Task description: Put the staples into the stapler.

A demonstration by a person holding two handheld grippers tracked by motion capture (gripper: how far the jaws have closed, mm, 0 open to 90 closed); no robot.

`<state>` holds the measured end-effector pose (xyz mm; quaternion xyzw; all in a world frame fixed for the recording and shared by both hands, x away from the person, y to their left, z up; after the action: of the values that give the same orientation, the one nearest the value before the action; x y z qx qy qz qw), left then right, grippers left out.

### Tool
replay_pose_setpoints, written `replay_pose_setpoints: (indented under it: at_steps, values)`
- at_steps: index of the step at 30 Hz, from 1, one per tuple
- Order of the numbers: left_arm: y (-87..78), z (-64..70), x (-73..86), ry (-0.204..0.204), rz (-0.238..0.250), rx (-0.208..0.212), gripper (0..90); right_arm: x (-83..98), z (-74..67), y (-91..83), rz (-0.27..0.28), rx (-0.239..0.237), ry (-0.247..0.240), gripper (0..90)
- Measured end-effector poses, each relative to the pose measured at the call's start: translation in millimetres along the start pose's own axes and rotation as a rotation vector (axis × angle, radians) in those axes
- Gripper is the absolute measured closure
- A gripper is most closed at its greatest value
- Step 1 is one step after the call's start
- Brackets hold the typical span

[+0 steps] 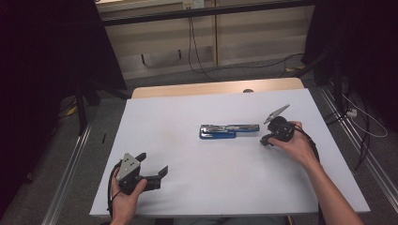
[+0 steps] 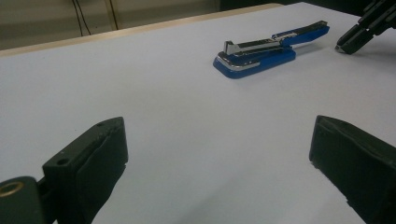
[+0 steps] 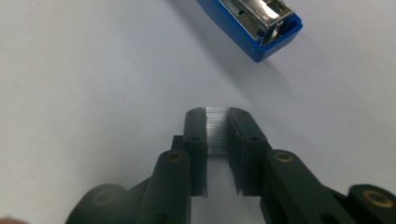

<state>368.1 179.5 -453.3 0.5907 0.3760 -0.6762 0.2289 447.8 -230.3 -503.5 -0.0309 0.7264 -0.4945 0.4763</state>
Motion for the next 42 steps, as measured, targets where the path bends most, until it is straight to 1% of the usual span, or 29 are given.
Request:
replay_pose_setpoints:
  at_steps: [6, 8, 11, 16, 22, 26, 28, 33, 35, 38, 42]
  values:
    - [-0.3, -1.5, 0.1, -0.006, -0.001, -0.006, 4.5, -0.2, -0.3, -0.2, 0.003, 0.006, -0.003, 79.0]
    - [-0.4, -1.5, 0.1, -0.005, 0.0, -0.005, 4.5, -0.3, -1.1, -0.3, 0.006, 0.0, 0.004, 79.0]
    - [-0.5, -1.6, -0.6, 0.0, 0.002, -0.003, 4.5, -1.3, -2.1, 0.0, 0.013, -0.002, 0.001, 79.0]
    - [-0.4, -1.2, -0.2, -0.004, 0.001, -0.001, 4.5, -2.3, -3.1, 0.1, 0.016, -0.002, -0.009, 79.0]
    - [0.0, -1.1, -0.1, -0.004, 0.001, 0.0, 4.5, -2.3, -3.7, -0.7, 0.024, -0.011, -0.004, 79.0]
    - [-0.3, -0.6, 0.1, 0.005, -0.005, 0.002, 4.5, -3.6, -5.4, -1.1, 0.03, -0.016, -0.005, 79.0]
    - [-0.1, -0.3, 0.1, 0.004, -0.005, 0.004, 4.5, -5.2, -6.9, -1.2, 0.038, -0.024, -0.005, 79.0]
    - [-0.8, -1.5, -0.2, -0.002, -0.001, 0.0, 4.5, -7.6, -7.7, -2.3, 0.059, -0.026, -0.009, 79.0]
    - [-0.9, -1.7, -0.3, 0.0, -0.001, 0.0, 4.5, -8.2, -8.4, -3.7, 0.067, -0.031, 0.0, 79.0]
    - [-0.7, -1.6, -0.3, 0.0, -0.001, 0.001, 4.5, -9.7, -7.9, -4.8, 0.086, -0.03, -0.007, 79.0]
    - [-0.7, -1.2, -1.0, 0.0, 0.005, 0.007, 4.5, -12.0, -10.2, -6.1, 0.096, -0.037, -0.007, 79.0]
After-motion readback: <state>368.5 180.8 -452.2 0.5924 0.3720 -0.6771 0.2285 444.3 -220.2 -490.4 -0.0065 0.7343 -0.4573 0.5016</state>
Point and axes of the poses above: each handheld gripper's, and its own axes: y roughly forward along the jaws, x roughly out of its underside, z roughly to its right, the point moved 8 cm from there along y, roughly forward along the jaws, and after that the axes turned 11 degrees about z, right-handed, at the moved point
